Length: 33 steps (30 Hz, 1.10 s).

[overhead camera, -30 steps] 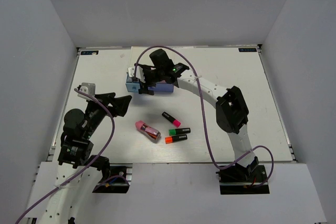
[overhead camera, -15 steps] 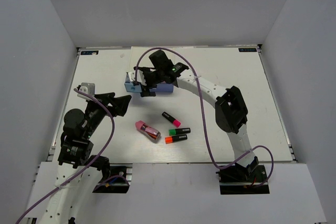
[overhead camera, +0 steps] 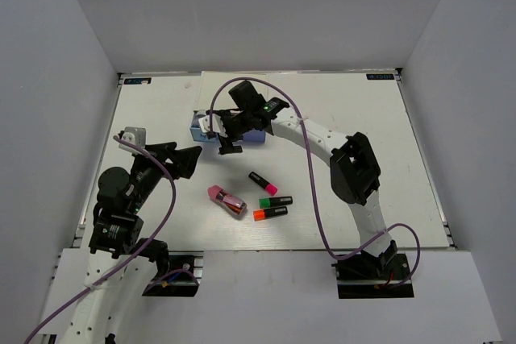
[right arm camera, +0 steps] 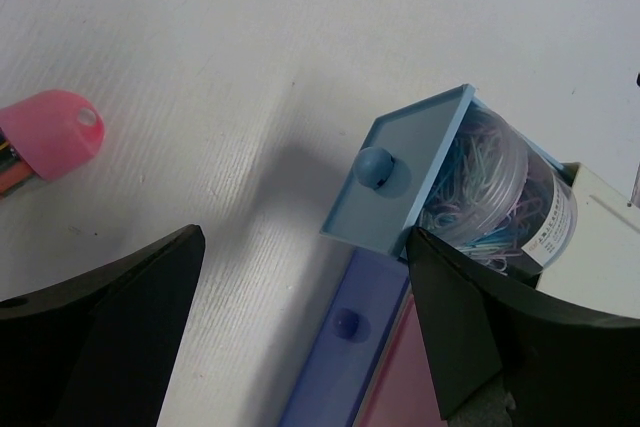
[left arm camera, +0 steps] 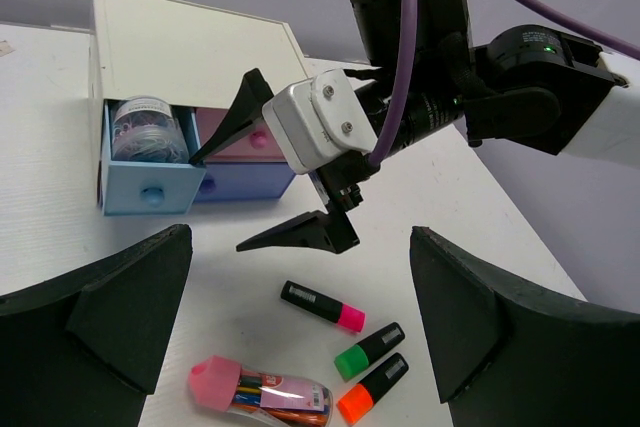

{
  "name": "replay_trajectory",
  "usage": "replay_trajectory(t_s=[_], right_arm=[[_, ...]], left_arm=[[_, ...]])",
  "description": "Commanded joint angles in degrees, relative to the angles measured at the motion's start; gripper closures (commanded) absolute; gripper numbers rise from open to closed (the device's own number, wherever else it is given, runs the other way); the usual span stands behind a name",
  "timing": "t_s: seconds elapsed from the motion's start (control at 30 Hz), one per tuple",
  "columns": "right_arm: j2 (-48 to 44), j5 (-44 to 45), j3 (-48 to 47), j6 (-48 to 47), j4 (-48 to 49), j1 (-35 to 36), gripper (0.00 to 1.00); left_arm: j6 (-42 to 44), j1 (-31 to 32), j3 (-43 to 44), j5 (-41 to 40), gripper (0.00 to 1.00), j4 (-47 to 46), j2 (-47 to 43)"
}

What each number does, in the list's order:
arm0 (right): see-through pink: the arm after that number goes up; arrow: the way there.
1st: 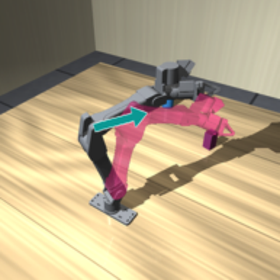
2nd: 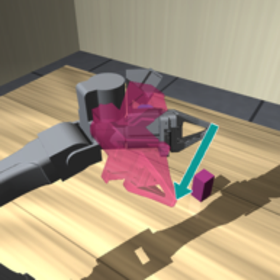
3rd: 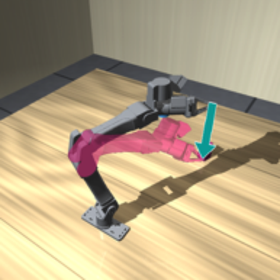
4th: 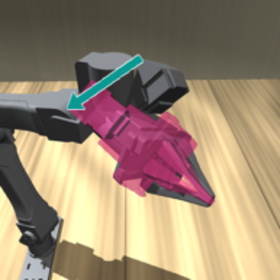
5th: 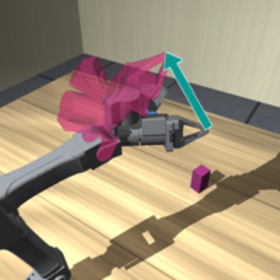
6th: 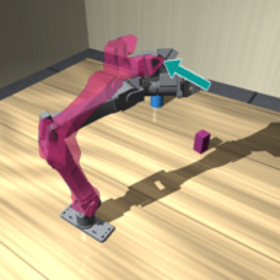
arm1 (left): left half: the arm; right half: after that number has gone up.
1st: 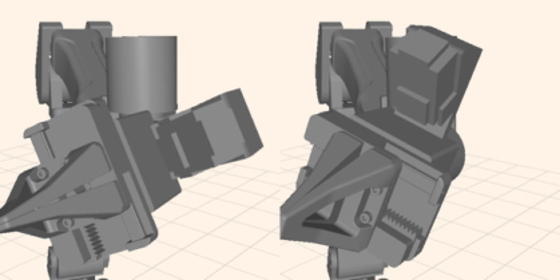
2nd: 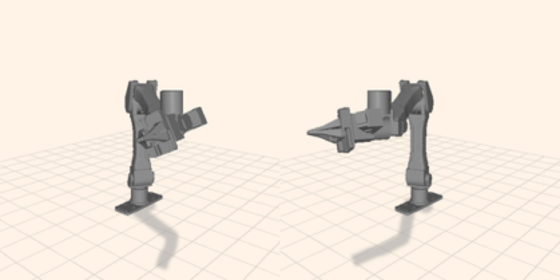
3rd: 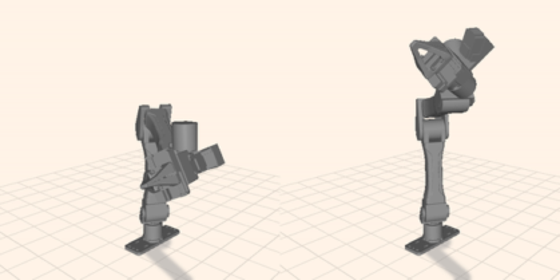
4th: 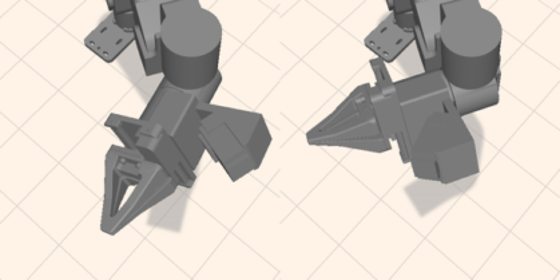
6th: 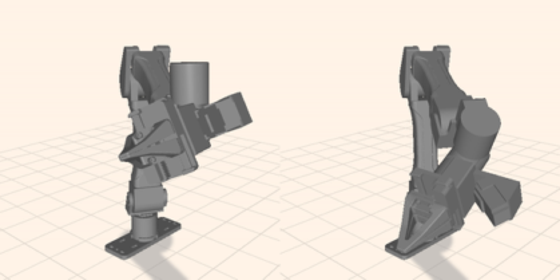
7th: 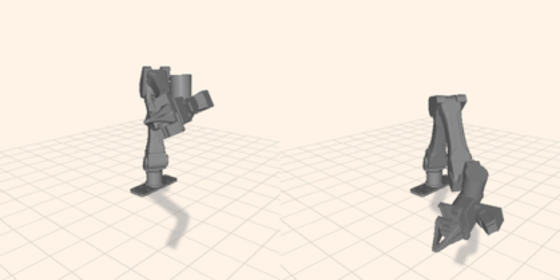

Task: Sort the stationery into containers
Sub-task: Place the stationery into the container

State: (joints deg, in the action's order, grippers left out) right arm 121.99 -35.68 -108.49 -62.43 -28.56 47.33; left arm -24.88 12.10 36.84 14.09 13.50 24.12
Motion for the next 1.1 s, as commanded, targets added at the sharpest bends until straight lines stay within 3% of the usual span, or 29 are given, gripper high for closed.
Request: replay_trajectory(t_s=[0.0,0.1,0.2,0.23,0.37,0.4,0.43,0.57,0.7,0.73,0.8,0.9,0.97,1.07], right_arm=[[-1.3,-2.7,0.0,0.4,-2.3,0.8,0.14],[-0.6,-3.0,-0.6,1.0,-2.4,1.1,0.18],[-0.3,-3.2,-1.3,1.9,-2.6,1.4,0.33],[0.1,-3.2,-1.4,2.1,-2.6,1.4,0.42],[0.3,-3.4,-1.6,3.5,-2.5,1.6,0.60],[0.3,-3.4,-1.5,3.7,-2.3,1.6,0.60],[0.2,-3.2,-1.4,3.9,-1.9,1.6,0.68],[0.2,-2.3,-1.2,5.6,-1.0,2.0,0.70],[-0.4,-0.7,-0.8,7.9,2.0,2.0,0.66],[-0.8,-0.4,-0.8,8.5,2.4,2.1,0.58],[-1.1,0.8,-0.8,10.6,4.7,2.1,0.53],[-1.8,2.2,-1.0,12.8,6.2,2.0,0.36],[-2.2,2.4,-1.1,13.1,6.4,1.8,0.10],[-3.3,2.4,-1.3,13.5,6.1,1.7,0.10]], left_arm=[[0.4,-0.3,-0.3,0.4,0.00,-0.2,-0.4],[0.4,-0.3,-0.3,0.4,0.00,-0.2,-0.4],[0.4,-0.3,-0.3,0.4,0.00,-0.2,-0.4],[0.4,-0.3,-0.3,0.4,0.00,-0.2,-0.4],[0.4,-0.3,-0.3,0.4,0.00,-0.2,-0.4],[0.4,-0.3,-0.3,0.4,0.00,-0.2,-0.4],[0.4,-0.3,-0.3,0.4,0.00,-0.2,-0.4],[0.4,-0.3,-0.3,0.4,0.00,-0.2,-0.4],[0.4,-0.3,-0.3,0.4,0.00,-0.2,-0.4],[0.4,-0.3,-0.3,0.4,0.00,-0.2,-0.4],[0.4,-0.3,-0.3,0.4,0.00,-0.2,-0.4],[0.4,-0.3,-0.3,0.4,0.00,-0.2,-0.4],[0.4,-0.3,-0.3,0.4,0.00,-0.2,-0.4],[0.4,-0.3,-0.3,0.4,0.00,-0.2,0.1]])
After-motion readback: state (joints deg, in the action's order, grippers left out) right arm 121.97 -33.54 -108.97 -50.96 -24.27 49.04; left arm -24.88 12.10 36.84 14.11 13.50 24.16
